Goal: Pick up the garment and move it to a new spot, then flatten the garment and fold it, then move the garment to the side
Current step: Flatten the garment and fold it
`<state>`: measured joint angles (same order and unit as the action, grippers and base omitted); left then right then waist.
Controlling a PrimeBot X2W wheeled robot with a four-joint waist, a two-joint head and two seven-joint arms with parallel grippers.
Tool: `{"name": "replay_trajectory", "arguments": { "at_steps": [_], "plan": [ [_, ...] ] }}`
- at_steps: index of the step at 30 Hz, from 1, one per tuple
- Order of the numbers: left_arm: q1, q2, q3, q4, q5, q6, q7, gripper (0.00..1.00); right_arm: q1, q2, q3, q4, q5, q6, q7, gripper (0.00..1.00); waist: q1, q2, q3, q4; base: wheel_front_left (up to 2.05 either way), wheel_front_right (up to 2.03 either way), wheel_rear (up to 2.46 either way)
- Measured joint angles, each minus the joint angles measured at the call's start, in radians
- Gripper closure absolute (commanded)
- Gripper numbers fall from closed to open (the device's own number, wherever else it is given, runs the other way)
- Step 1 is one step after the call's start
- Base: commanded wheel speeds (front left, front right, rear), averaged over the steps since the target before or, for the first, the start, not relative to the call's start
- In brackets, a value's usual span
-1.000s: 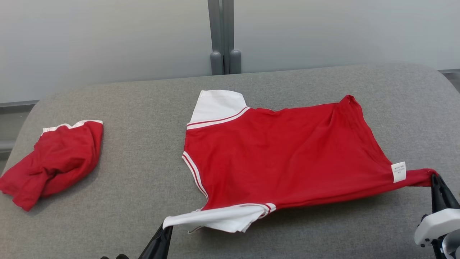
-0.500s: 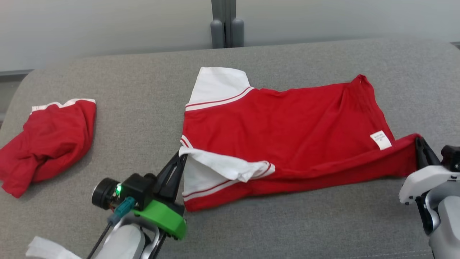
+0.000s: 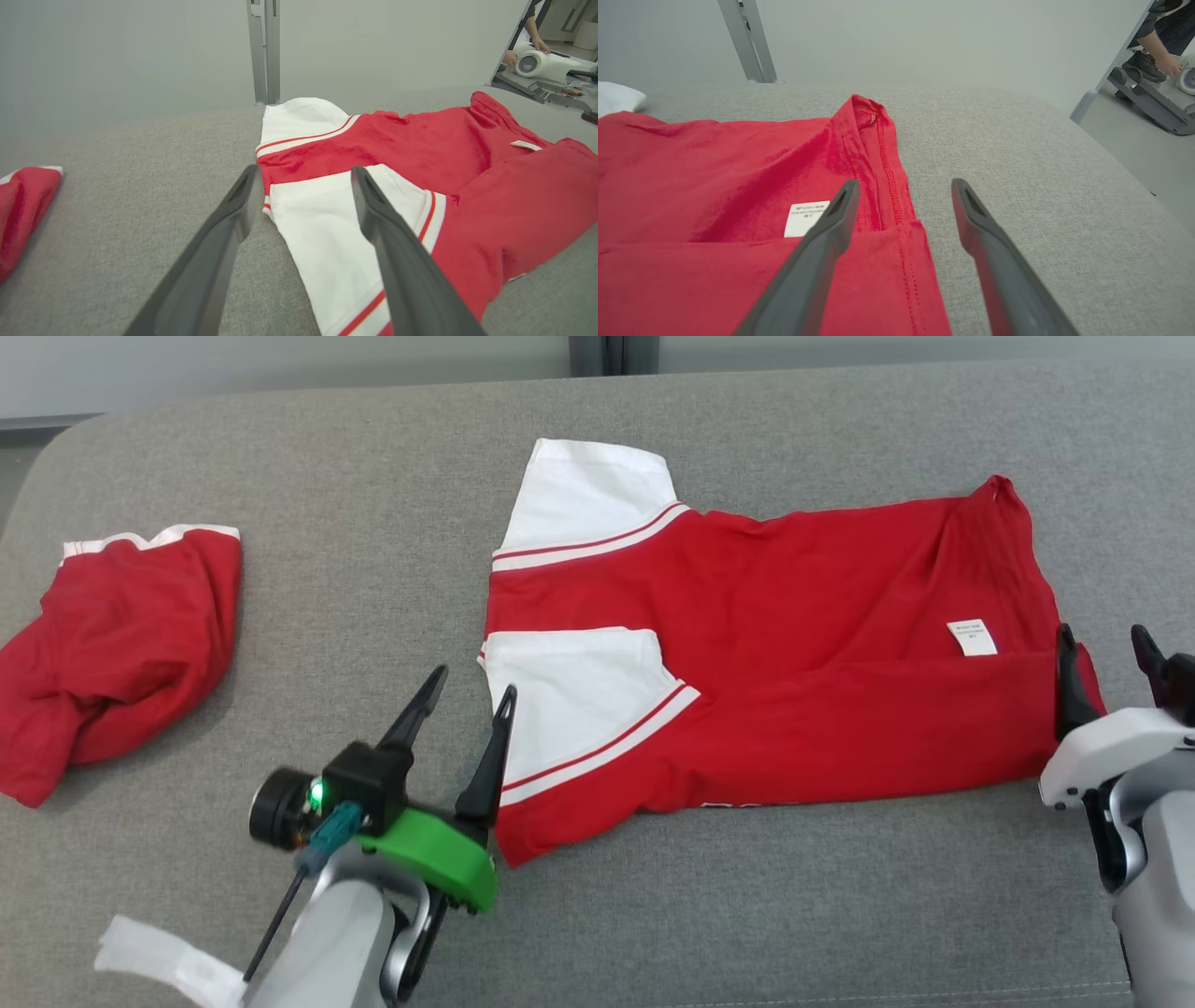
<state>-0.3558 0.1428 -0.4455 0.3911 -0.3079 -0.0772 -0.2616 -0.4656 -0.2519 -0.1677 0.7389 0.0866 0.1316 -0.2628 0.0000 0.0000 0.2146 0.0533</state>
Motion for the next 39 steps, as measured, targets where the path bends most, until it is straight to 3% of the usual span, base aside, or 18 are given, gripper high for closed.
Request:
{"name": "replay_trajectory", "arguments": {
  "at_steps": [10,15,23,24,25,33,34,35,36,39],
  "plan": [
    [0.304,-0.034,0.011,0.006,-0.163,-0.02,0.064,0.0,0.192,0.02,-0.073,-0.092,0.036,0.0,0.0,0.0,0.0,0.0,-0.083,-0.006,0.0,0.0,0.0],
    [0.313,-0.05,0.009,-0.002,-0.233,-0.03,0.094,0.0,0.235,0.026,-0.067,-0.092,0.056,0.0,0.0,0.0,0.0,0.0,-0.111,-0.016,0.0,0.0,0.0],
    [0.245,-0.055,-0.023,0.07,-0.244,-0.039,0.137,0.0,0.215,0.029,-0.021,-0.033,0.108,0.0,0.0,0.0,0.0,0.0,-0.098,-0.03,0.0,0.0,0.0],
    [0.233,-0.055,-0.031,0.076,-0.241,-0.042,0.124,0.61,0.202,0.031,-0.018,-0.018,0.124,0.0,0.0,0.0,0.0,0.0001,-0.093,-0.031,0.0,0.0,0.0],
    [0.218,-0.053,-0.039,0.084,-0.241,-0.043,0.118,1.0,0.189,0.032,-0.013,-0.003,0.141,0.0,0.0,0.0,0.0,0.0,-0.088,-0.031,0.0,0.0,0.0],
    [0.156,-0.004,-0.097,0.131,-0.194,-0.05,0.054,1.0,0.102,0.025,0.028,0.128,0.26,0.0,0.0,0.02,0.0,0.0,-0.046,-0.017,0.0,0.0,0.0],
    [0.155,0.0,-0.103,0.132,-0.187,-0.05,0.047,1.0,0.096,0.022,0.035,0.15,0.274,0.0,0.0,0.53,0.0,0.0,-0.044,-0.013,0.0,0.0,0.0],
    [0.155,0.003,-0.11,0.134,-0.182,-0.05,0.043,1.0,0.094,0.019,0.044,0.164,0.282,0.0,0.0,0.96,0.0,0.0,-0.044,-0.009,0.0,0.0,0.0],
    [0.155,0.007,-0.115,0.134,-0.175,-0.05,0.039,1.0,0.094,0.018,0.045,0.169,0.293,0.0,0.0,1.0,0.0,0.0,-0.044,-0.006,0.0,0.0,0.0],
    [0.162,0.021,-0.123,0.125,-0.164,-0.045,0.03,1.0,0.096,0.004,0.058,0.17,0.324,0.0,0.0,1.0,0.0,0.0,-0.057,-0.001,0.0,0.0,0.0]
  ]
}}
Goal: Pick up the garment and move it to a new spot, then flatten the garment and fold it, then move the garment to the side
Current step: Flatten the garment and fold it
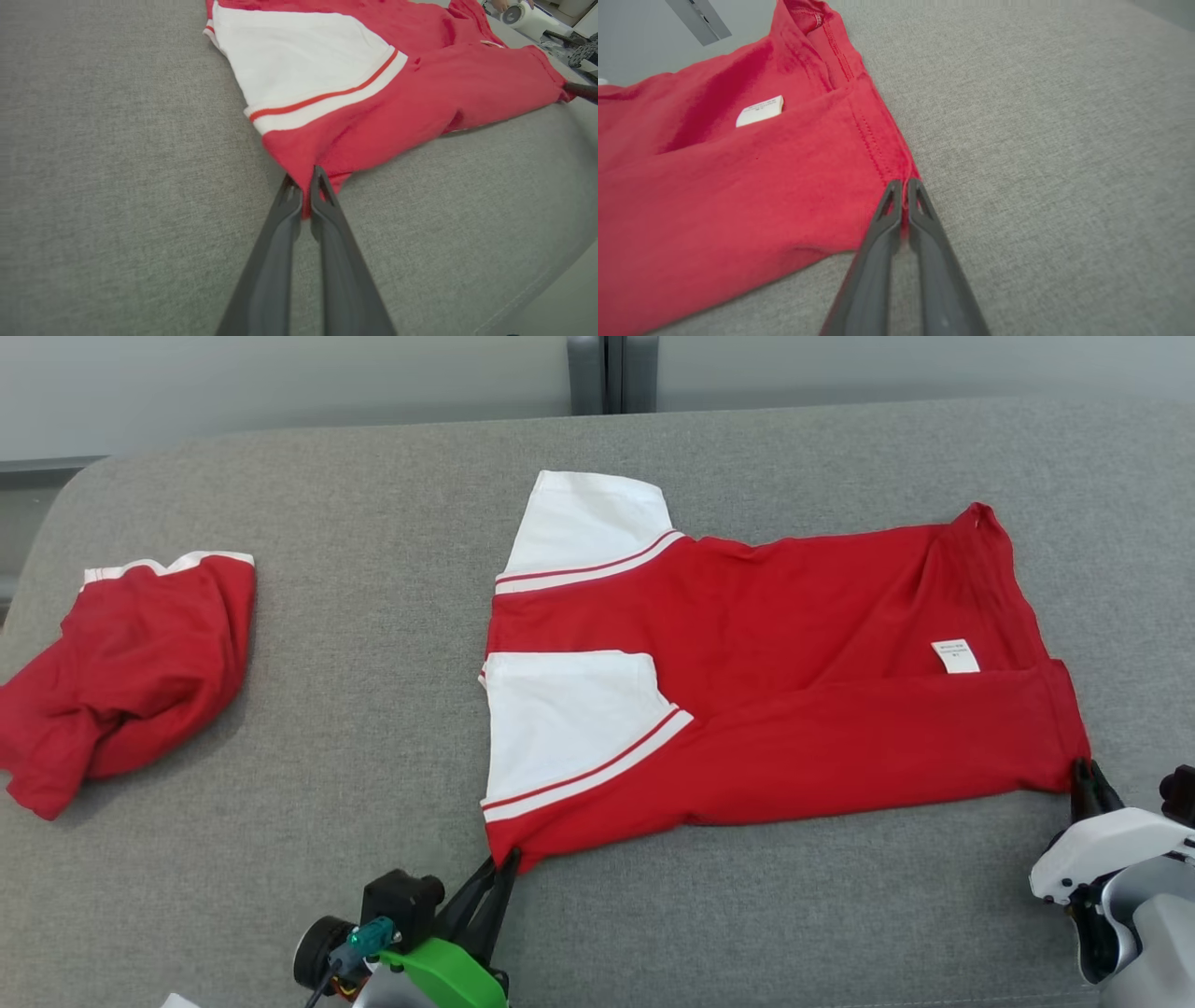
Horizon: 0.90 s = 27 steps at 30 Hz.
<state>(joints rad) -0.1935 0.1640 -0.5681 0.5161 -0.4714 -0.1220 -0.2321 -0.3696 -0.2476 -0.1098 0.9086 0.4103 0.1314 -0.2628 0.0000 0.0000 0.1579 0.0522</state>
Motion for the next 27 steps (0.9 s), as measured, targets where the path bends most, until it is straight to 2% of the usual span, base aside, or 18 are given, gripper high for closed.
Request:
{"name": "replay_trajectory", "arguments": {
  "at_steps": [10,17,19,20,21,22,27],
  "plan": [
    [0.098,0.067,-0.013,-0.093,0.042,0.052,-0.001,1.0,0.127,-0.044,0.065,-0.074,0.065,0.0,0.0,1.0,0.0,0.0,-0.058,0.0,0.0,0.0,0.0],
    [0.136,0.088,-0.017,-0.138,0.042,0.079,0.021,1.0,0.186,-0.05,0.1,-0.104,0.092,0.0,0.0,1.0,0.0,0.0,-0.08,-0.003,0.0,0.0,0.0],
    [0.143,0.088,-0.02,-0.143,0.041,0.083,0.029,0.98,0.192,-0.05,0.105,-0.104,0.095,0.0,0.0,0.45,0.0,0.0,-0.084,-0.007,0.0,0.0,0.0],
    [0.144,0.088,-0.022,-0.144,0.041,0.087,0.034,0.51,0.194,-0.05,0.104,-0.104,0.095,0.0,0.0,0.0,0.0,0.0,-0.086,-0.008,0.0,0.0,0.0],
    [0.146,0.089,-0.023,-0.144,0.041,0.09,0.043,0.07,0.195,-0.05,0.101,-0.104,0.094,0.0,0.0,0.0,0.0,0.0,-0.088,-0.01,0.0,0.0,0.0],
    [0.148,0.089,-0.024,-0.146,0.043,0.102,0.045,0.0,0.196,-0.05,0.095,-0.108,0.094,0.0,0.0,0.0,0.0,0.0,-0.091,-0.011,0.0,0.0,0.0],
    [0.159,0.103,-0.009,-0.166,0.04,0.141,0.068,0.0,0.216,-0.05,0.07,-0.199,0.06,0.0,0.0,0.0,0.0,0.0,-0.106,-0.018,0.0,0.0,0.0]
  ]
}}
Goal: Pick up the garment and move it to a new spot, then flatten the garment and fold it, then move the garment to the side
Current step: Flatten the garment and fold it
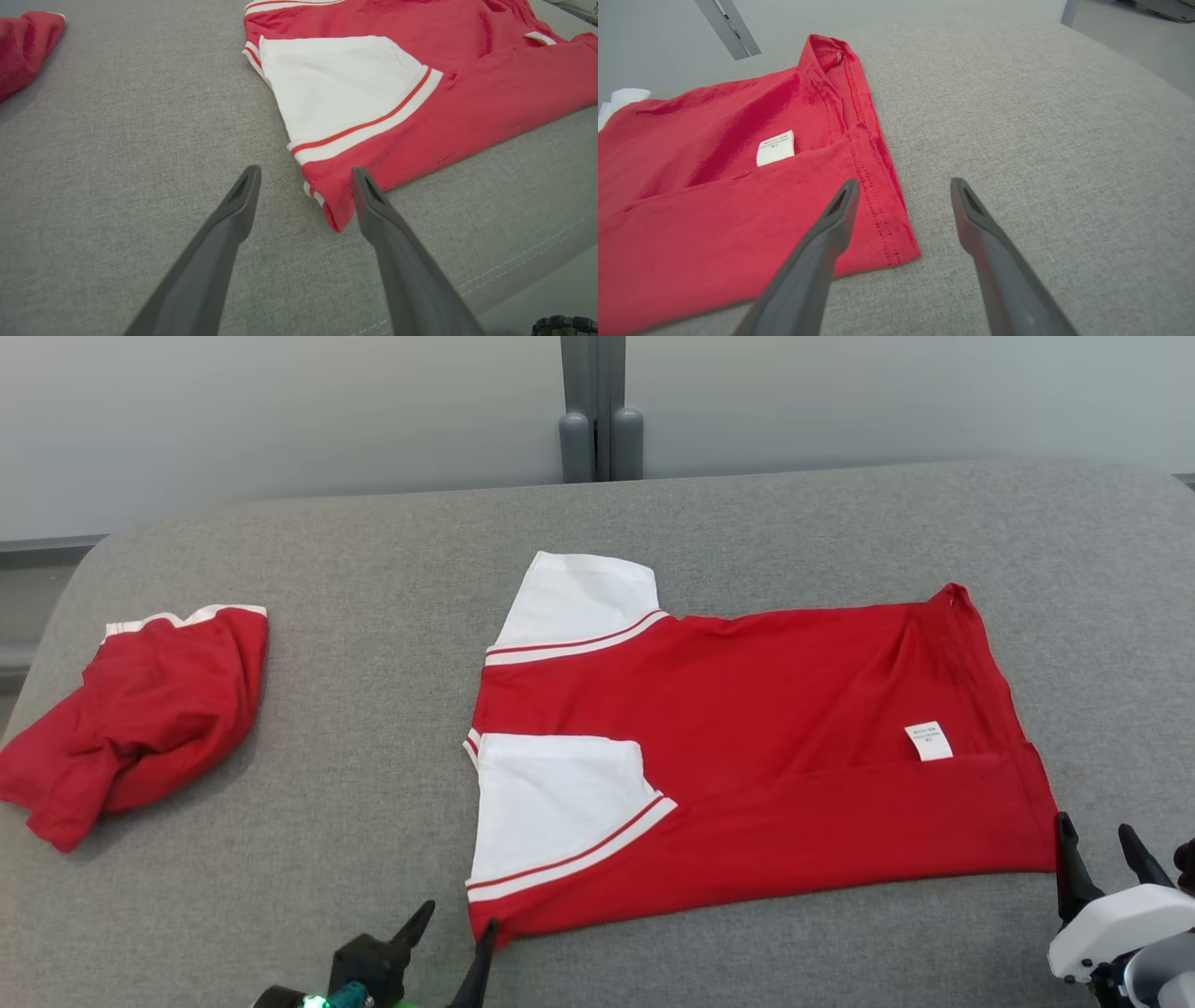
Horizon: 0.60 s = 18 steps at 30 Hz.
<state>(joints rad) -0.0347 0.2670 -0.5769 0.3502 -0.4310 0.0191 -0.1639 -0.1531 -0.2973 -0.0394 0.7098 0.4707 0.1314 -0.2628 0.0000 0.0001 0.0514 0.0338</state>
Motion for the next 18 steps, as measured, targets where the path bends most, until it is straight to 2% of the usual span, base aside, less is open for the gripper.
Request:
{"name": "replay_trajectory", "arguments": {
  "at_steps": [4,8,10,13,18],
  "plan": [
    [-0.011,0.035,0.037,-0.068,-0.007,0.021,0.014,0.0,0.022,0.006,-0.005,-0.094,-0.032,0.0,0.0,0.0,0.0,0.0,-0.006,-0.009,0.0,0.0,0.0],
    [-0.113,0.12,0.077,-0.154,0.0,0.012,0.076,0.0,0.025,0.015,0.006,-0.174,-0.051,0.0,0.0,0.0,0.0,0.0,0.005,-0.013,0.0,0.0,0.0],
    [-0.203,0.159,0.098,-0.202,0.002,-0.012,0.125,0.0,0.021,0.017,0.021,-0.201,-0.054,0.0,0.0,0.0,0.0,-0.0001,0.02,-0.015,0.0,0.0,0.0],
    [-0.355,0.186,0.124,-0.246,-0.022,-0.06,0.212,0.0,-0.007,0.012,0.037,-0.236,-0.057,0.0,0.0,0.0,0.0,0.0,0.051,-0.018,0.0,0.0,0.0],
    [-0.607,0.2,0.121,-0.22,-0.101,-0.125,0.387,0.0,-0.069,-0.005,0.064,-0.292,-0.055,0.0,0.0,0.0,0.0,0.0,0.121,-0.029,0.0,0.0,0.0]
  ]
}}
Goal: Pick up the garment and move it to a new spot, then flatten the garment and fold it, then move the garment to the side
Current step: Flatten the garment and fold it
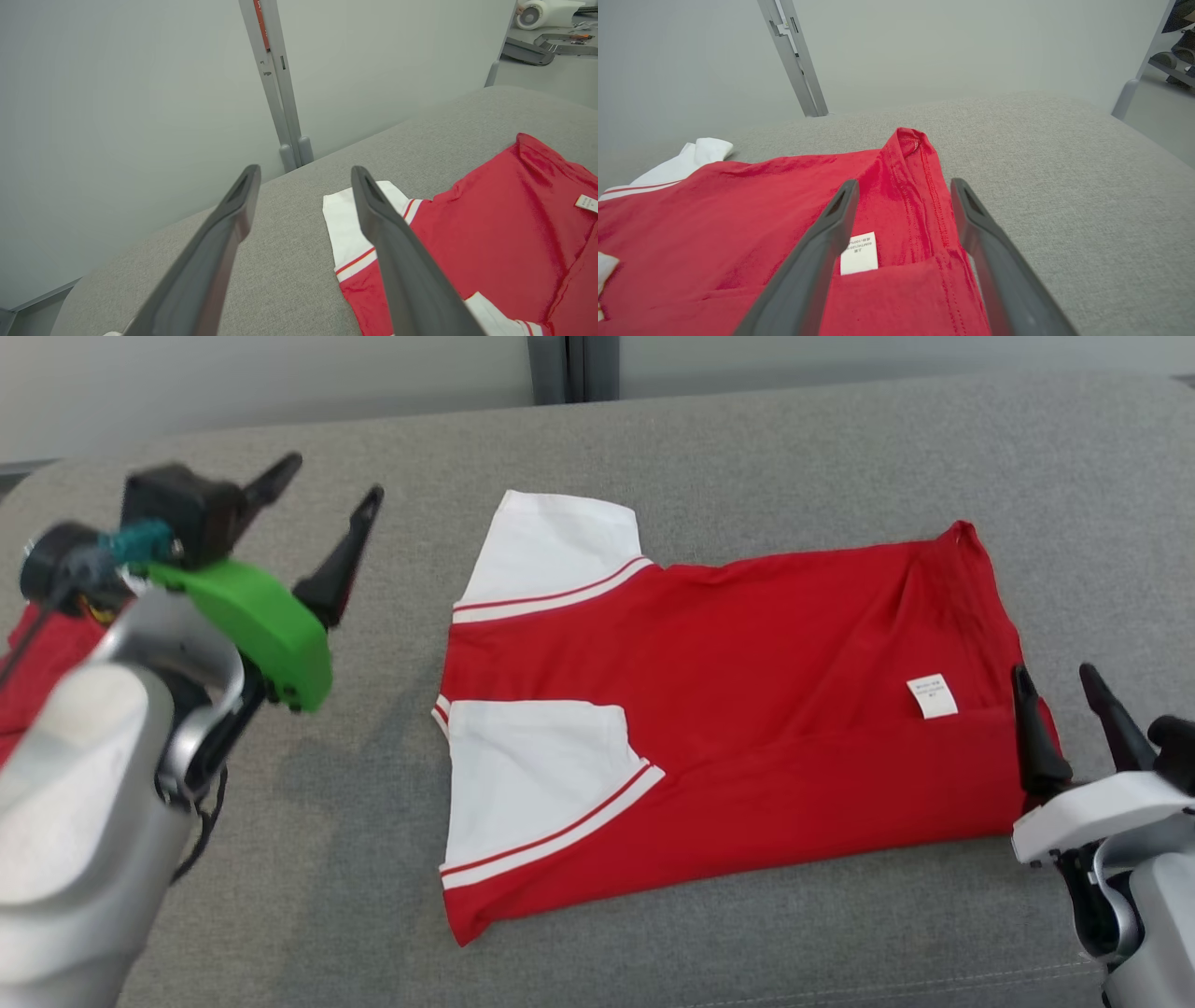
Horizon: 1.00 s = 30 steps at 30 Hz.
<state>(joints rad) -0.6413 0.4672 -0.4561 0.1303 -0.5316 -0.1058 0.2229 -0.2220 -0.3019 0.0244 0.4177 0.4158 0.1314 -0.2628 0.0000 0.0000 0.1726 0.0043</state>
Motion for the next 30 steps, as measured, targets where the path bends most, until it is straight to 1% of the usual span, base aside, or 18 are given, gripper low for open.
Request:
{"name": "replay_trajectory", "arguments": {
  "at_steps": [3,5,9,13,17,21,25,30],
  "plan": [
    [-0.14,-0.012,-0.016,0.055,-0.055,-0.013,0.086,0.0,-0.035,-0.011,0.011,-0.032,0.007,0.0,0.0,0.0,0.0,0.0,0.05,-0.01,0.0,0.0,0.0],
    [-0.219,-0.026,-0.046,0.104,-0.091,-0.018,0.153,0.0,-0.055,-0.016,0.016,-0.054,0.012,0.0,0.0,0.0,0.0,0.0,0.087,-0.019,0.0,0.0,0.0],
    [-0.34,-0.044,-0.109,0.193,-0.11,-0.022,0.223,0.0,-0.084,-0.016,0.028,-0.093,0.014,0.0,0.0,0.0,0.0001,0.0,0.156,-0.039,0.0,0.0,0.0],
    [-0.431,-0.044,-0.17,0.273,-0.141,-0.023,0.243,0.0,-0.117,-0.009,0.041,-0.123,0.021,0.0,0.0,0.0,0.0001,0.0,0.223,-0.064,0.0,0.0,0.0],
    [-0.501,-0.032,-0.215,0.339,-0.163,-0.023,0.232,0.0,-0.134,0.0,0.041,-0.155,0.025,0.0,0.0,0.0,0.0001,0.0,0.283,-0.09,0.0,0.0,0.0],
    [-0.542,-0.004,-0.265,0.377,-0.206,-0.023,0.219,0.0,-0.143,0.008,0.033,-0.184,0.03,0.0,0.0,0.0,0.0001,0.0,0.337,-0.121,0.0,0.0,0.0],
    [-0.558,0.038,-0.309,0.386,-0.248,-0.023,0.207,0.0,-0.142,0.023,0.024,-0.212,0.028,0.0,0.0,0.0,0.0002,0.0,0.373,-0.158,0.0,0.0,0.0],
    [-0.572,0.09,-0.356,0.418,-0.269,-0.023,0.199,0.0,-0.132,0.033,0.019,-0.226,0.022,0.0,0.0,0.0,0.0002,0.0,0.403,-0.195,0.0,0.0,0.0]
  ]
}}
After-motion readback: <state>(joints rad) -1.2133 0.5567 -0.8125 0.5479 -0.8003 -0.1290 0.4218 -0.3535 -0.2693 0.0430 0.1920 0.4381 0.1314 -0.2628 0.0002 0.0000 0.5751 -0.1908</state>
